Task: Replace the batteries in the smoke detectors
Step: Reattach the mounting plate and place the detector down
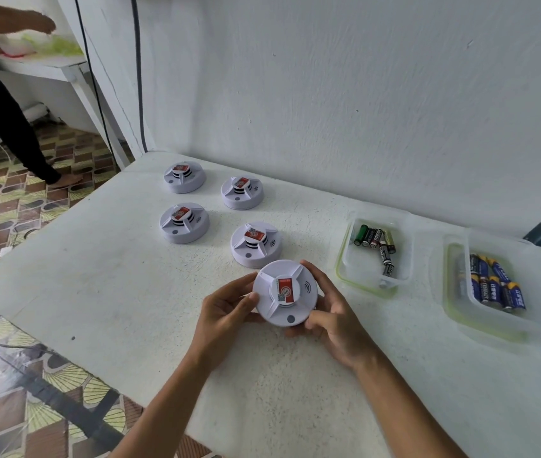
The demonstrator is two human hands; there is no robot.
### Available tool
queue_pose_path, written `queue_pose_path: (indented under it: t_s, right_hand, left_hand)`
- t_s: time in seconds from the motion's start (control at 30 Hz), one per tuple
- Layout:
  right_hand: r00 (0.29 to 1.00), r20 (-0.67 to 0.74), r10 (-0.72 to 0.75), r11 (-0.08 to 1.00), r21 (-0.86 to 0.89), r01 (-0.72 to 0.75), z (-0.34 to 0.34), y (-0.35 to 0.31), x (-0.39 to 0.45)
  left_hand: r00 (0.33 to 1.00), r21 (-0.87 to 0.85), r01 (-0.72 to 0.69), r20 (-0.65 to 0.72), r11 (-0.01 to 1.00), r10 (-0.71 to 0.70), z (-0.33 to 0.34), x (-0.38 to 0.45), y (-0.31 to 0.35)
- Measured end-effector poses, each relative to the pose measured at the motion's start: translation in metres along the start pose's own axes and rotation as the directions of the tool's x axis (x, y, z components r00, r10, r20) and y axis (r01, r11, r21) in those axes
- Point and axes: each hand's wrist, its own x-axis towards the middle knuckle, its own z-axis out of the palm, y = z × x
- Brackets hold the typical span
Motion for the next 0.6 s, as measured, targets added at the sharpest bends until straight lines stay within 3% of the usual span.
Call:
queue_pose_path:
  t_s: [0.47, 0.53, 0.6]
  right_hand:
    - [1.000, 0.005, 0.012, 0.999, 0.047, -0.012, 0.003, -0.005, 0.004]
    - [0.998, -0.048, -0.026, 0.999, -0.048, 0.024, 0.010, -0.019, 0.006]
    - [0.987, -0.126, -0.098, 0.959, -0.275, 0.060, 0.019, -0.036, 0.011]
  left_hand:
    - [0.986, -0.007, 0.128, 0.105, 0.992, -0.127, -0.004, 0.021, 0.027]
    - [0.980, 0.009, 0.139, 0.142, 0.990, -0.139, -0.007, 0.034, 0.041]
    - [0.972, 0.033, 0.141, 0.183, 0.989, -0.144, -0.011, 0.052, 0.054]
